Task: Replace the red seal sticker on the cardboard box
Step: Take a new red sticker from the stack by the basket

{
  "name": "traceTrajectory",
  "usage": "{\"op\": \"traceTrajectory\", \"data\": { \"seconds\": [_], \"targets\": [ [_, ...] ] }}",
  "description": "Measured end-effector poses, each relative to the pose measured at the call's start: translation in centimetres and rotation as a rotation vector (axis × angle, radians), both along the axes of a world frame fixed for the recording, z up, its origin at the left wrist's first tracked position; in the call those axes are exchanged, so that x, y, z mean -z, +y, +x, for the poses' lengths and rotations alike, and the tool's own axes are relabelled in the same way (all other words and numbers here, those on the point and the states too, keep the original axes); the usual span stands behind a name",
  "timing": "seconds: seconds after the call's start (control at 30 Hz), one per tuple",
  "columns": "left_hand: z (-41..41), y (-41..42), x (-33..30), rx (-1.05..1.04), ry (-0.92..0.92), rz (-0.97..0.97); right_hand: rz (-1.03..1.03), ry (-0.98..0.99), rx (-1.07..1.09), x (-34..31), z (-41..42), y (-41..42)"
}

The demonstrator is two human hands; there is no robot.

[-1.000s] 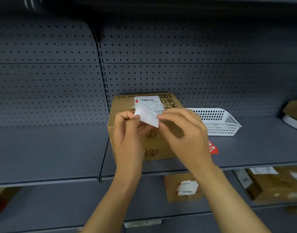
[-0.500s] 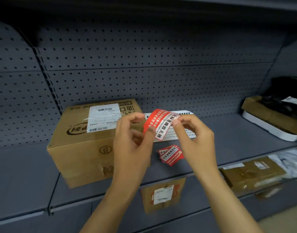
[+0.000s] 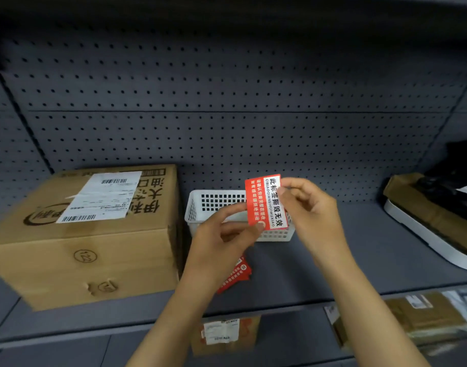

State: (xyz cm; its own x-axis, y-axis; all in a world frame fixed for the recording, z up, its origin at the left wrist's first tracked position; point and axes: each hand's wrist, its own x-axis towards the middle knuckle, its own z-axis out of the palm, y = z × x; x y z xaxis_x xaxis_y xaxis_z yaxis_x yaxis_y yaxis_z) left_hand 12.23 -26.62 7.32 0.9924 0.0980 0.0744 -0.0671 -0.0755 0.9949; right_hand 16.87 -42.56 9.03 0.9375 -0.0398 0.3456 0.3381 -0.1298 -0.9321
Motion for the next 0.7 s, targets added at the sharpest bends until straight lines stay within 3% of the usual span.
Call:
{"op": "traceTrajectory", "data": {
  "seconds": [0.17,0.27,0.4,0.57,0.7],
  "targets": [
    [1.0,0.0,0.0,-0.076,-0.023,-0.227,-0.205,-0.112,-0.028,0.2,0.7,-0.7],
    [1.5,0.4,0.4,-0.031,-0.113,-0.142,-0.412,-0.179,-0.054,0.5,0.8,-0.8],
    [2.0,1.0,0.1,0.025,-0.091,-0.099,-0.575,-0.093,-0.165,0.7,0.8,-0.7],
    [2.6,1.6,0.5,0.06,-0.139,0.109,-0.765,-0.135,-0.049,0.5,0.9,-0.6],
    [3.5,1.8,1.3,-0.084,-0.357,0.46,-0.634,-0.129,-0.031,0.8,1.3,-0.6]
  ]
}}
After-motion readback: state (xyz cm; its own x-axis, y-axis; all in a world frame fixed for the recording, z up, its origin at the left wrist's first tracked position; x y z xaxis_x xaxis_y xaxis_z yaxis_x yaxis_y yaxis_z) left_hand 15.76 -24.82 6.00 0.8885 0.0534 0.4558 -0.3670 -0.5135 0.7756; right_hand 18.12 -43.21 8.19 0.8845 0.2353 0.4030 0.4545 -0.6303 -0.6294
